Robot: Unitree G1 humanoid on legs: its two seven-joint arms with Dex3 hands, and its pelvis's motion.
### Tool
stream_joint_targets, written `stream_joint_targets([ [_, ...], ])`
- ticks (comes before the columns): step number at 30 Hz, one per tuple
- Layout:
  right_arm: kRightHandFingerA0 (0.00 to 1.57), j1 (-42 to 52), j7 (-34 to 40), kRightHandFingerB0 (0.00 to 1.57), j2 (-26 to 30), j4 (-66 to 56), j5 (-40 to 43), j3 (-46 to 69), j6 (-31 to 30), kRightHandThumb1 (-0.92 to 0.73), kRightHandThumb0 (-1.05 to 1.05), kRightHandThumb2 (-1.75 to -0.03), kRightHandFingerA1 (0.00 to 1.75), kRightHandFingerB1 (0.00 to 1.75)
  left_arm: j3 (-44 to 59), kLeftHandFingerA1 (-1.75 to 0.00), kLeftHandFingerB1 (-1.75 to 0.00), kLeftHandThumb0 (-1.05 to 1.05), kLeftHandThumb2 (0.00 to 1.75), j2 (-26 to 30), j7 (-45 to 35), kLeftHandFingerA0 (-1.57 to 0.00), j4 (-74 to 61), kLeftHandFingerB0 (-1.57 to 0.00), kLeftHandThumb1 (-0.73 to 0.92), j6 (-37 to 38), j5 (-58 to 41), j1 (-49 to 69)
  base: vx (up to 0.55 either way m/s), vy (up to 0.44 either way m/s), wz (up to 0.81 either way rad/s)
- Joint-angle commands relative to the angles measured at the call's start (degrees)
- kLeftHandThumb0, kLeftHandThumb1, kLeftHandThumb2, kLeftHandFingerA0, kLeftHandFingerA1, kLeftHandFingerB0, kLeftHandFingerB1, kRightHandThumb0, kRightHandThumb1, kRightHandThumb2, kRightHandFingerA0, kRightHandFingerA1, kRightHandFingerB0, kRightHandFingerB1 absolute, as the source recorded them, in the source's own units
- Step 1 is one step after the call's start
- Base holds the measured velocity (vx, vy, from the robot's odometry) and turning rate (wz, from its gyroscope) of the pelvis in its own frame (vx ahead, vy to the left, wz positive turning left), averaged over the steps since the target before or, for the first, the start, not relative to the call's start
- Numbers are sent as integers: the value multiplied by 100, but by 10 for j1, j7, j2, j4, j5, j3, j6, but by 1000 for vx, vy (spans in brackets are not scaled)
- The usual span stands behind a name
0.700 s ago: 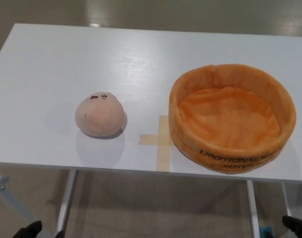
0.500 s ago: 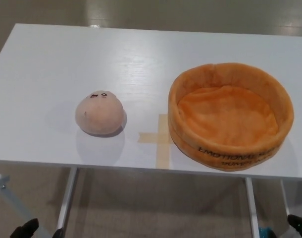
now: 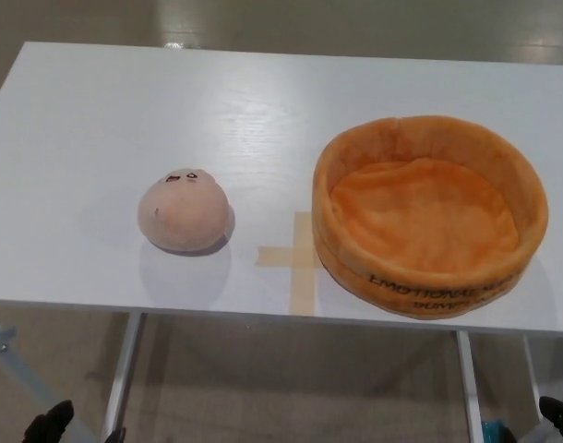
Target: Use the left hand to pick up the pink round toy on the left and place it inside the orange plate on the desk.
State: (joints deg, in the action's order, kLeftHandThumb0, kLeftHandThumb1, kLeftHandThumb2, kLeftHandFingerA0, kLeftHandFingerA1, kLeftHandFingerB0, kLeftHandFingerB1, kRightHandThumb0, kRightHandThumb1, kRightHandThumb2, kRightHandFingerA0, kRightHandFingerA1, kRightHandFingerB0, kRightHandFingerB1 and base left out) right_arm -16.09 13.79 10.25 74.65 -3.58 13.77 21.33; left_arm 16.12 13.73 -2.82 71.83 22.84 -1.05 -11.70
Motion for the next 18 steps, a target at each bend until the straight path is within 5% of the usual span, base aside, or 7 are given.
stream_joint_targets([
  [1,35,1,4,9,5,6,-4,-8,11,-39,-52,-95,78,63,-36,-29,-30,-56,68,36,-160,-7,-45,-10,37,43,-3,47,0,0,0],
  [4,27,2,0,4,5,5,-4,-9,12,-47,-52,-77,90,71,-51,-50,-47,-27,87,39,-205,-1,-116,0,34,81,-17,87,0,0,0],
  [10,27,2,2,4,5,6,-4,-12,11,-48,-51,-77,89,71,-89,-50,-47,-25,89,58,-291,-1,-331,0,39,73,-61,185,0,0,0],
  [12,36,1,2,9,5,7,-5,-14,10,-38,-53,-94,78,62,-109,-49,-46,-27,89,87,-320,0,-426,0,37,68,-72,221,0,0,0],
  [15,29,0,6,5,7,7,-10,-19,8,-47,-52,-77,89,70,-121,-49,-46,-26,90,108,-345,-1,-495,0,39,63,-91,247,0,0,0],
  [16,28,0,3,4,8,7,-8,-19,7,-47,-52,-77,89,71,-129,-29,-29,-42,56,126,-355,-17,-537,-20,50,66,-91,261,0,0,0],
  [18,37,-1,4,10,9,6,-8,-19,7,-38,-55,-93,79,63,-140,-36,-36,-52,66,152,-381,-14,-600,-20,42,52,-110,277,0,0,0],
])
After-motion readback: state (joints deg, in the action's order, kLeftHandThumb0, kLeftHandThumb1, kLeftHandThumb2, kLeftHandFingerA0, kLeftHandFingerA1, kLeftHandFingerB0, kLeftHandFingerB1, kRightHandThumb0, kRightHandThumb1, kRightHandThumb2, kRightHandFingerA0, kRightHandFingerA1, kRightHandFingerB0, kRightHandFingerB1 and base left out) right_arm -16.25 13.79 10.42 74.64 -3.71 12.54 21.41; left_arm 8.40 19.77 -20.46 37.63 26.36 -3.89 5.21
